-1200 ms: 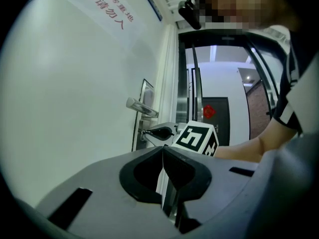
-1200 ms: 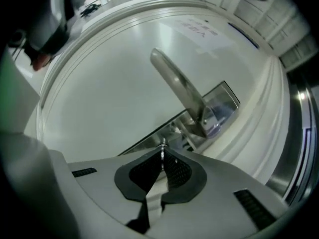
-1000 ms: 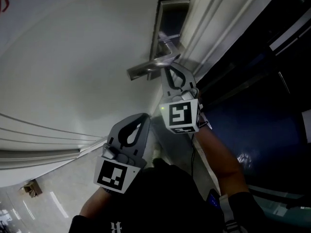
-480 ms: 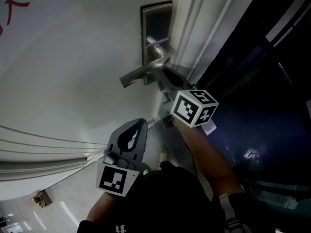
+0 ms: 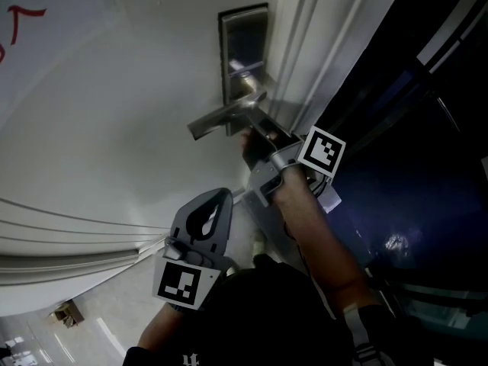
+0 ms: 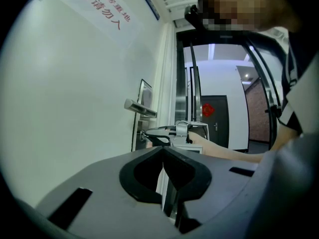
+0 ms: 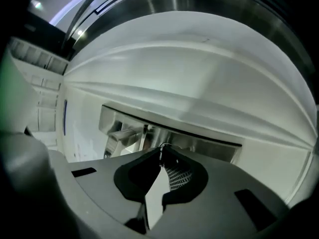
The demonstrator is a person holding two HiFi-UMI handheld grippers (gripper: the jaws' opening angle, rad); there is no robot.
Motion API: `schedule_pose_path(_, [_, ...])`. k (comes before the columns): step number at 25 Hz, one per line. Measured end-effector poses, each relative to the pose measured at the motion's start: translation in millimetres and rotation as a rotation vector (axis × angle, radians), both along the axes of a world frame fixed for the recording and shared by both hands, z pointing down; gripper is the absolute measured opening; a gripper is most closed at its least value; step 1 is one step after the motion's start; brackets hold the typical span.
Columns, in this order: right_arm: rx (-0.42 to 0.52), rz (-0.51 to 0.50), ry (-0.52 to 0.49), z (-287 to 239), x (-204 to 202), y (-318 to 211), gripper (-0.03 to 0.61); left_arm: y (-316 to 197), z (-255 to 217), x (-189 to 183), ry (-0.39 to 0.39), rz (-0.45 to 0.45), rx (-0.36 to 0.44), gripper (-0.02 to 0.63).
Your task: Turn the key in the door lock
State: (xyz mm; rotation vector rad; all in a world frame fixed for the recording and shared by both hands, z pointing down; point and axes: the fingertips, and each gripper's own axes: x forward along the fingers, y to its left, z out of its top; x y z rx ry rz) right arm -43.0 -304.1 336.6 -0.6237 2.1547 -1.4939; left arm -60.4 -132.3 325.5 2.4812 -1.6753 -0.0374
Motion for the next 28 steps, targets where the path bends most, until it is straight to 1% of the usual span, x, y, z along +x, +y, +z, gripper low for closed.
schedule_pose_path(5, [-0.115, -0.032, -0.165, 0.6, -1.6, 0.5, 0.023, 0.0, 0.1, 0.5, 0.001, 0.0, -0.001, 0.008])
schedule_pose_path(9, [-0.169, -0.057, -0.266, 0.8, -2.0, 0.3, 0.023, 0.0, 0.4, 1.3, 0.001, 0.003, -0.001, 0.008])
schedule_pose_path(13, [-0.17, -0.069, -0.331, -1.2, -1.8, 1.0, 0.023, 0.3, -0.3, 0.9, 0.005, 0.004, 0.002, 0.008])
schedule_pose_path(18, [-0.149, -0.031, -0.366, -0.6, 12.1, 7.9, 0.023, 0.7, -1.0, 1.1, 0.009, 0.009, 0.005, 0.008])
schedule_pose_path(20, [-0.124, -0.002, -0.341, 0.4, 25.2, 8.4, 0.023, 0.7, -0.7, 1.6, 0.013, 0.011, 0.005, 0.008])
schedule_pose_path(21, [-0.096, 0.013, -0.312, -0.4, 31.9, 8.0, 0.023, 0.6, -0.6, 2.2, 0.014, 0.014, 0.007, 0.008])
schedule_pose_path(23, [-0.002, 0.028, -0.215, -6.5, 42.0, 8.1, 0.023, 0.9, -1.0, 3.9, 0.013, 0.021, 0.01, 0.008])
schedule_pose_path(25, [0.152, 0.021, -0.064, -19.1, 44.8, 11.4, 0.023, 1.7, -1.3, 5.5, 0.014, 0.025, 0.011, 0.008])
schedule_pose_path(28, [0.427, -0.001, 0.187, -40.9, 39.7, 21.8, 0.023, 2.6, -2.3, 5.2, 0.015, 0.025, 0.014, 0.008])
